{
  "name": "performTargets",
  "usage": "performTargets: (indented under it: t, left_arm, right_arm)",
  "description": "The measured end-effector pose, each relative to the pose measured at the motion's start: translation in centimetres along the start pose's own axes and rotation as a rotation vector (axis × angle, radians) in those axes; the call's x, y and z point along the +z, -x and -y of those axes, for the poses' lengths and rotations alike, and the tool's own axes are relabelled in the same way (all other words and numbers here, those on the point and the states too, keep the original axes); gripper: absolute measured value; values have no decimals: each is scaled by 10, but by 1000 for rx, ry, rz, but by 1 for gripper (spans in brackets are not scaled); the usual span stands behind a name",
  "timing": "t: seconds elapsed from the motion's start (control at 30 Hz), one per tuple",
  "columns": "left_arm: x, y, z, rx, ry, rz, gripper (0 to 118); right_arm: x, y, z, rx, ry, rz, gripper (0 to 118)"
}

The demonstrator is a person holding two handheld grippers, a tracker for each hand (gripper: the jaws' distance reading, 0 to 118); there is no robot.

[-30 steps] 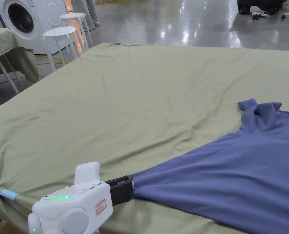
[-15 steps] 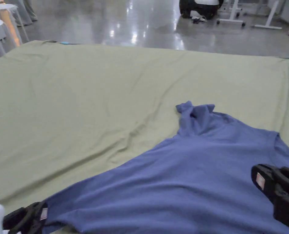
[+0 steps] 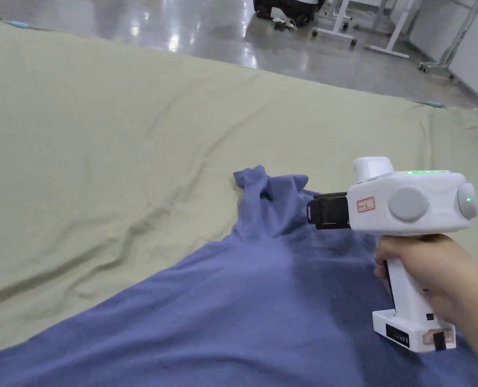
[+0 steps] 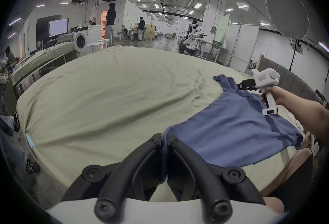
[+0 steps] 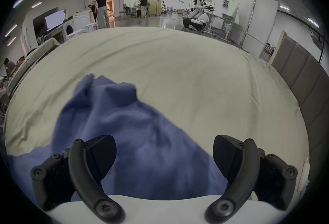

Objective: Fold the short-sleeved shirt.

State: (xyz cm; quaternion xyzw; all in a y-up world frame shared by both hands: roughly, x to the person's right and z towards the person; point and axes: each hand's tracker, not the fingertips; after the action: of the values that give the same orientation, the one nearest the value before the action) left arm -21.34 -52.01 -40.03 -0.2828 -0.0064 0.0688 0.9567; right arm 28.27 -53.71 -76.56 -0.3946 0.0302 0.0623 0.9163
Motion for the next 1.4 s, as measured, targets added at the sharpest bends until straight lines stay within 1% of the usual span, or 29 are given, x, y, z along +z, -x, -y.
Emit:
performTargets:
  t: [0.03,0.07,0.1,0.13,0.17,0.2,0.23,0.27,0.3,0.37,0.43,0.47,0.5,0.57,0.63,0.73,0.8,0.87,0.9,0.97,1.07,1.17,1.33,1.37,1.4]
  left_arm:
    - [-3,-1,0,-5,3,-3,5]
    - [-5,-2,0,-6,6,-5,5]
    - [-6,-2,0,-6,9,-2,5]
    - [-8,-2,1,-4,11,5,5]
    - [-9,-3,1,-1,13,12,5]
    - [-9,-3,2,-2,15,17,5]
    - [-9,-4,2,-6,17,19,5]
    - [-8,-5,2,-11,17,17,5]
    - [-5,-6,1,-15,14,17,5]
    - [4,-8,-4,-18,-15,31,5]
    - [16,-11,-13,-34,-62,32,5]
    - [23,-12,-19,-36,-88,29,5]
    - [30,-12,-25,-27,-106,32,5]
    - [46,-6,-37,25,-153,76,5]
    - [61,-5,-52,45,-201,106,5]
    - [89,-11,-81,5,-278,126,5]
    - [109,-20,-105,-13,-330,148,5]
    - [126,-29,-130,-26,-378,178,5]
    - [135,-34,-145,-38,-389,195,5]
    - [151,-44,-175,-71,-437,206,5]
    - [175,-57,-217,-122,-507,147,5]
    - [197,-66,-251,-135,-561,105,5]
    - [227,-76,-292,-166,-598,85,5]
    - [233,-76,-298,-148,-591,107,5]
    - [239,-76,-303,-102,-574,143,5]
  right_arm:
    - [-4,1,-1,3,31,15,109]
    - [-11,1,-2,4,76,19,98]
    - [-14,0,0,-4,111,-16,90]
    - [-9,1,2,-5,74,-63,77]
    - [2,4,4,44,22,-57,40]
    - [7,6,5,60,1,-96,14]
    - [12,8,7,77,-7,-74,10]
    - [17,11,10,95,-13,-23,10]
    - [25,15,15,95,-13,-41,10]
    - [42,17,21,97,-38,-34,10]
    - [70,17,25,75,-84,-35,10]
    - [89,14,27,44,-126,-38,10]
    - [110,10,29,17,-157,-67,10]
    - [156,0,33,-4,-249,-59,10]
    - [209,-8,35,27,-317,-32,10]
    - [295,-24,38,44,-416,0,10]
    - [356,-35,40,49,-493,35,10]
    - [408,-45,41,54,-566,91,10]
    - [433,-52,42,46,-596,104,10]
    - [476,-63,42,-2,-655,134,10]
    - [536,-76,46,-45,-741,184,9]
    - [579,-89,46,-83,-786,213,9]
    - [625,-104,45,-127,-863,216,9]
    - [630,-103,45,-132,-872,219,9]
    - [635,-103,44,-133,-878,219,9]
